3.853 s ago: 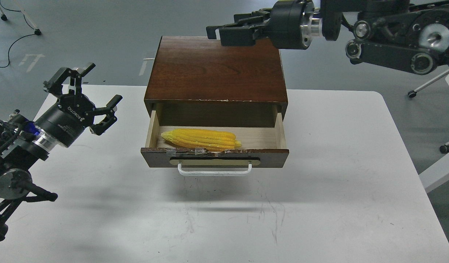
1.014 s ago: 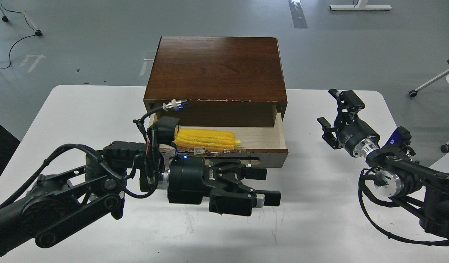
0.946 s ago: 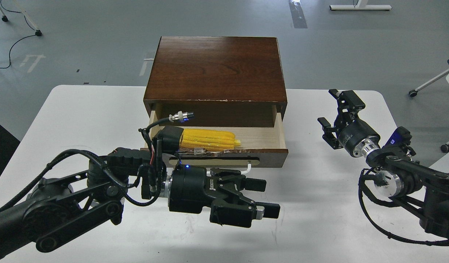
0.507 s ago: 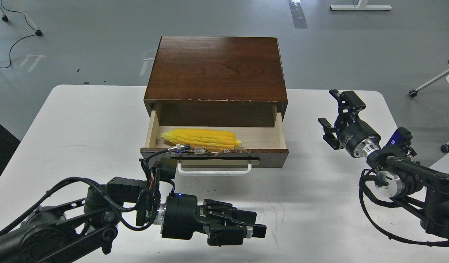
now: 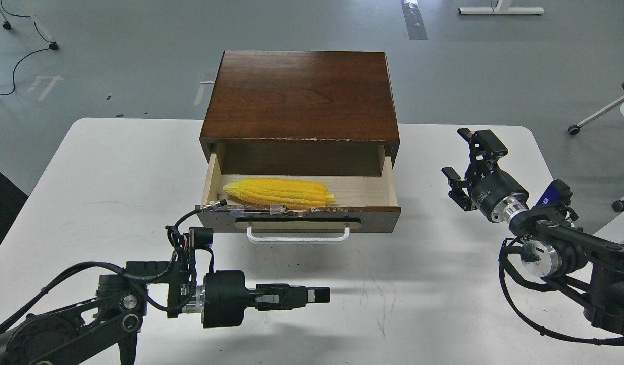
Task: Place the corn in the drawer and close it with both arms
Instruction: 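Swing the left gripper down in front of the drawer front, then bring the left gripper up against the drawer front below the handle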
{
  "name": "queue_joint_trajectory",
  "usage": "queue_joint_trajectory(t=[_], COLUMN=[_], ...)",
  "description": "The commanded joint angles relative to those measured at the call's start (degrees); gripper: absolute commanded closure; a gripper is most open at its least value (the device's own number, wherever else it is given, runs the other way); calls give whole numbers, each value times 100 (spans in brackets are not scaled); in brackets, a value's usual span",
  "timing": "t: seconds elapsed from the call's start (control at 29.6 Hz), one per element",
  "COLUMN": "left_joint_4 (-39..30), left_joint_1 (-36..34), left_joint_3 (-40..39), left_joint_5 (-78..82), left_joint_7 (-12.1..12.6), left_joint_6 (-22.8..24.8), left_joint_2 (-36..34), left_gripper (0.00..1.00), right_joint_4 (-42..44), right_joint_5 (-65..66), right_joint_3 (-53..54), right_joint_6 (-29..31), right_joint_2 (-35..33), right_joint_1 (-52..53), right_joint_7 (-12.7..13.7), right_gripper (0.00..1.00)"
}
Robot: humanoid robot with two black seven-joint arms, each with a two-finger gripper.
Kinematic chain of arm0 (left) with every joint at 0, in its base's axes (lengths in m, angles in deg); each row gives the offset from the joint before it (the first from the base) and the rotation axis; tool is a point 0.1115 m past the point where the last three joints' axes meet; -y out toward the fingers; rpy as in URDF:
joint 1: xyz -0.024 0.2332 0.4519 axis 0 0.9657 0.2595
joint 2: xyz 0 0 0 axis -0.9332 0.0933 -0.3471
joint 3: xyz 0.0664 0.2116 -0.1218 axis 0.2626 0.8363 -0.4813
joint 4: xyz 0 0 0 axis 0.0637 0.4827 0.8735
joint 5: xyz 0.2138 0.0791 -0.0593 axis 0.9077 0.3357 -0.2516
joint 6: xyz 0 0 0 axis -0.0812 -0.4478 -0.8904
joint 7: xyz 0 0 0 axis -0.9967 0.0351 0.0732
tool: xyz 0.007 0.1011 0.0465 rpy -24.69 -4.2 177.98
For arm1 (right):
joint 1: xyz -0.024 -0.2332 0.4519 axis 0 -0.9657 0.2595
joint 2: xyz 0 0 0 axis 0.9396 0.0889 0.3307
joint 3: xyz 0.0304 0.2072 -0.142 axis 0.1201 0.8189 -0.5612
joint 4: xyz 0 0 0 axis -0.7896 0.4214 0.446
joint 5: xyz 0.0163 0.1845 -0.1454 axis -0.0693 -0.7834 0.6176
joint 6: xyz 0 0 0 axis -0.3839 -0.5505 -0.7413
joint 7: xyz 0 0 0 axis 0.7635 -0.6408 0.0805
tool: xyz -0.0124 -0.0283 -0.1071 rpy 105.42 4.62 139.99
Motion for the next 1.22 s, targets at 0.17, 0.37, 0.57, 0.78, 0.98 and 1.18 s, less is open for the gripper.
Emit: queue_joint_trajectory(t=[0.17,0.37,0.57,0.78,0.98,1.18], left_joint_4=[49,67,155,234,243,286], left_joint_1=[-2,-2,-2,-2,-10,-10], left_joint_3=[-175,-315,-377,-377,-395,-465], left_joint_5=[-1114,-1229,-1256,-1265,-1273,-1273], left_joint_7=[367,367,376,376,411,411], left_joint_6=[0,0,0,0,-14,-5], left_joint_2=[6,-3,15,15,15,15], left_gripper=[100,100,100,100,100,100], right_joint_4=[1,1,1,0,-8,-8], right_joint_5=[0,0,0,0,0,0], right_joint_3=[6,-3,-3,-3,-3,-3], right_joint_6=[1,1,1,1,1,10], right_joint_2=[9,18,18,18,18,18], right_joint_1=[-10,-10,-10,-18,-27,-71], right_joint_7=[0,0,0,0,0,0], right_gripper=[0,0,0,0,0,0])
